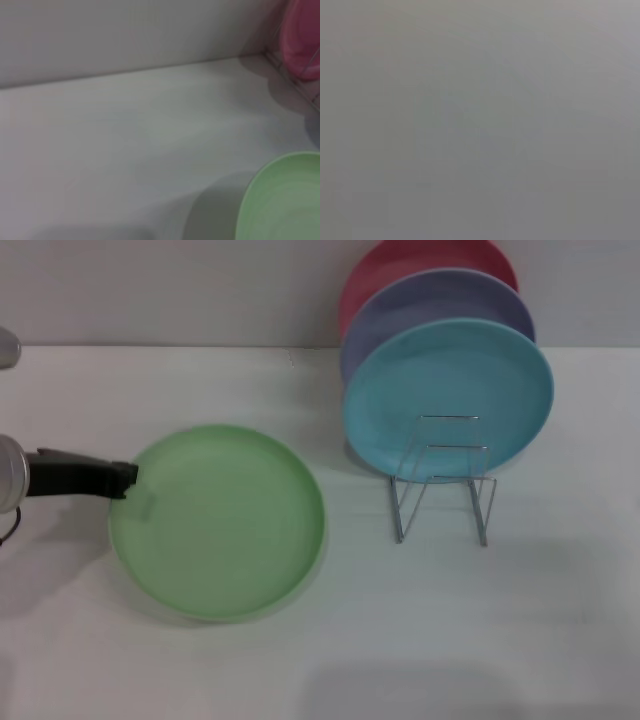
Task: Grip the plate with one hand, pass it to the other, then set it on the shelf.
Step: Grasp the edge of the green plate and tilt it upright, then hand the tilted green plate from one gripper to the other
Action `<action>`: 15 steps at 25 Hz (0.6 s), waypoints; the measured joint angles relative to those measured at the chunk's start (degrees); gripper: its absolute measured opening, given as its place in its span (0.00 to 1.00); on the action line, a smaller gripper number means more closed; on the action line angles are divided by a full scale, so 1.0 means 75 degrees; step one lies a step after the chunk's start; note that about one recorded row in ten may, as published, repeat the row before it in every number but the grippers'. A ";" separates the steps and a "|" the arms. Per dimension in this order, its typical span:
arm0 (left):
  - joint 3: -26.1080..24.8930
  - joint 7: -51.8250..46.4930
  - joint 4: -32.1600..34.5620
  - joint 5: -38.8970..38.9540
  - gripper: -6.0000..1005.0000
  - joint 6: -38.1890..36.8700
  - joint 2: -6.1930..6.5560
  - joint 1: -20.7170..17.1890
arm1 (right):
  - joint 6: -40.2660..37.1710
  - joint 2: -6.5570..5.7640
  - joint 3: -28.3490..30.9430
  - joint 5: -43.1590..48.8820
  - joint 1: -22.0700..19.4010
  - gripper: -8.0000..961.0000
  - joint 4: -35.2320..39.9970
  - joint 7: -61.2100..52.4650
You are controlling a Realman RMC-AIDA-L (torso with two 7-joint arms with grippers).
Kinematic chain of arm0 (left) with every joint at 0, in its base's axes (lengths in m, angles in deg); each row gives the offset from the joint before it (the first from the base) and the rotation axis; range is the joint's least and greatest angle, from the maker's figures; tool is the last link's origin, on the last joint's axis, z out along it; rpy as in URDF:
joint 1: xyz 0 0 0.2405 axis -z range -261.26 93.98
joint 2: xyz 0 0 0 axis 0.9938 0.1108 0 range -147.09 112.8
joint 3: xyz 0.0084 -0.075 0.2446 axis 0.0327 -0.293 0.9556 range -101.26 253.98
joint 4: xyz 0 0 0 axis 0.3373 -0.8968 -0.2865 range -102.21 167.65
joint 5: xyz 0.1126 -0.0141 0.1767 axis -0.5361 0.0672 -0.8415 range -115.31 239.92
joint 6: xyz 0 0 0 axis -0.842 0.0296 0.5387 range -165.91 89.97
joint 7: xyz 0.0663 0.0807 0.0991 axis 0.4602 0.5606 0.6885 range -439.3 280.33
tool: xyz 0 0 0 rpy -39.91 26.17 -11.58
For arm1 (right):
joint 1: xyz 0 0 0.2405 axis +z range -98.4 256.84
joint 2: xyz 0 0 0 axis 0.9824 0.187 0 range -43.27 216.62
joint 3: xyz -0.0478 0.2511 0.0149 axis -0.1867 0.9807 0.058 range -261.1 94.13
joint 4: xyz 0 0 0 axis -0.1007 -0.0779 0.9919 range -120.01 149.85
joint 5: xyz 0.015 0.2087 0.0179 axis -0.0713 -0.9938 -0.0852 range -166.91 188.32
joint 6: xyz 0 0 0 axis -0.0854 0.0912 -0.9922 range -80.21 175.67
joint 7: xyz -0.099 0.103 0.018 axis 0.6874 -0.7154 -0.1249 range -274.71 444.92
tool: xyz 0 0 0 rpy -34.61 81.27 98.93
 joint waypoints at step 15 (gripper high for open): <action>-0.0049 0.0224 0.1145 -0.0031 0.03 -0.0003 -0.0013 0.0033 | 0.0507 -0.0867 -0.0173 0.2072 0.3343 0.86 -0.0307 -0.3316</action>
